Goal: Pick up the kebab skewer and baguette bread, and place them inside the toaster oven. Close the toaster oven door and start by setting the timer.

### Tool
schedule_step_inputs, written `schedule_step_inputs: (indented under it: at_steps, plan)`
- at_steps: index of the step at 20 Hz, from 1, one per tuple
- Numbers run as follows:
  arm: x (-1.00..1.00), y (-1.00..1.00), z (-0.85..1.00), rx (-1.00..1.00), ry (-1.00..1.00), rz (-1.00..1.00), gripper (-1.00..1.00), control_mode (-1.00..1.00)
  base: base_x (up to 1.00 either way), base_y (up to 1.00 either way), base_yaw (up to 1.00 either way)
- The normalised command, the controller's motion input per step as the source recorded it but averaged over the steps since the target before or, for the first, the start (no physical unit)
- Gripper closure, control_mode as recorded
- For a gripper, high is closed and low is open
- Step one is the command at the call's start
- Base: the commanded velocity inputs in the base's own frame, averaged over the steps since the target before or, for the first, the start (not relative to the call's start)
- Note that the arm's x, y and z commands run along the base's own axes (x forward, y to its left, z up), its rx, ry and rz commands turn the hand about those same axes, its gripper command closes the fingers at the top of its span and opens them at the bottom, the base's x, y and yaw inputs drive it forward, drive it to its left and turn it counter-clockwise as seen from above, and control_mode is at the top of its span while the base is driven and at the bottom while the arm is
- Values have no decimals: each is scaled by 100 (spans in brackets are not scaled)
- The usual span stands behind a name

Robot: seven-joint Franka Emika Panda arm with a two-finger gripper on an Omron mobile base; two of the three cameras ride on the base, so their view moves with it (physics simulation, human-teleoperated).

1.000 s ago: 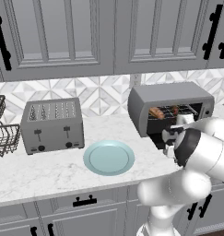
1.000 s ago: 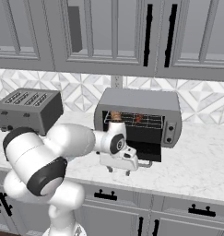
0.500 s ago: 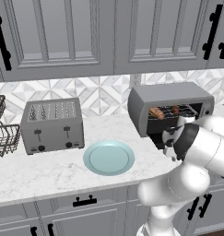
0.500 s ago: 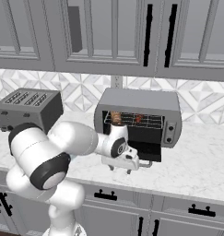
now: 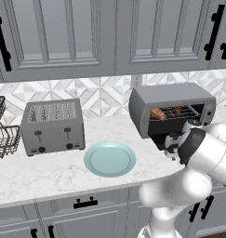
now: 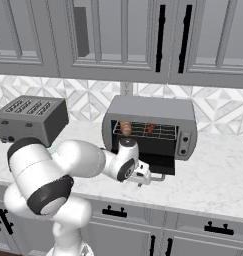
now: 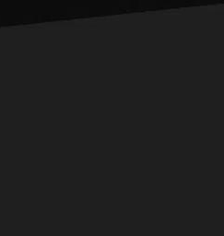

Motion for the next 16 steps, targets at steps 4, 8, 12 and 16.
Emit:
schedule_step_inputs:
  at_steps: [4, 8, 12, 16]
  plan:
    - [77, 16, 14, 0, -13, 0, -100, -100, 0, 0, 0]
    - [61, 16, 33, 0, -20, 0, -100, -100, 0, 0, 0]
    - [67, 54, 9, 0, -51, 0, -100, -100, 0, 0, 0]
    - [77, 59, 14, 0, -62, 0, -100, -100, 0, 0, 0]
